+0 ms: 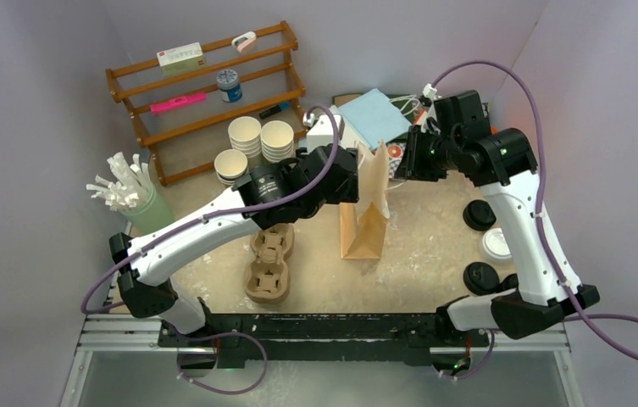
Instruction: Pack the takeout coffee
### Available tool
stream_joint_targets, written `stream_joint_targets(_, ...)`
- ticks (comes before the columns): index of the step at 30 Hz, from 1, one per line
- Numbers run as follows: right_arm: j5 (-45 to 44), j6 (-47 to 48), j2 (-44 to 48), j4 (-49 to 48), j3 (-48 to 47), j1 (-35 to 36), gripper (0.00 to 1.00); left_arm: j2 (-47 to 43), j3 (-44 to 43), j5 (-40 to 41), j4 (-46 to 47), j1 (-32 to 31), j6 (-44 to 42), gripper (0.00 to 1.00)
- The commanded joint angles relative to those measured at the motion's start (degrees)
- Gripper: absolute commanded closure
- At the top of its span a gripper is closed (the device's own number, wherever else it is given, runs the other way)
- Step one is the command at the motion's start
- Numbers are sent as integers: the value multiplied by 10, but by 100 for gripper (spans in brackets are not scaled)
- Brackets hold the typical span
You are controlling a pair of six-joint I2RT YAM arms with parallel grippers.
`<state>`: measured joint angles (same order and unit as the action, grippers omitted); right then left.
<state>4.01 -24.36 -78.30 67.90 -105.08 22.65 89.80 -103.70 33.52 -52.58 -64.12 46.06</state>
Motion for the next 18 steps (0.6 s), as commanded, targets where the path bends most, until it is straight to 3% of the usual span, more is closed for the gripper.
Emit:
stream_joint_targets(1,-52,10,10,43,-19,1,82,-30,20,56,-14,29,41,45)
stream_joint_targets(4,-126,11,4,63,-39,2,93,-65,79,41,6,72,58,63)
stream_joint_targets(11,-252,-15,15,64,-49,1,95,-107,137,31,22,100,52,98)
stream_joint_targets(18,-357,-25,11,65,-67,1,91,-120,118,61,-19,101,45,100)
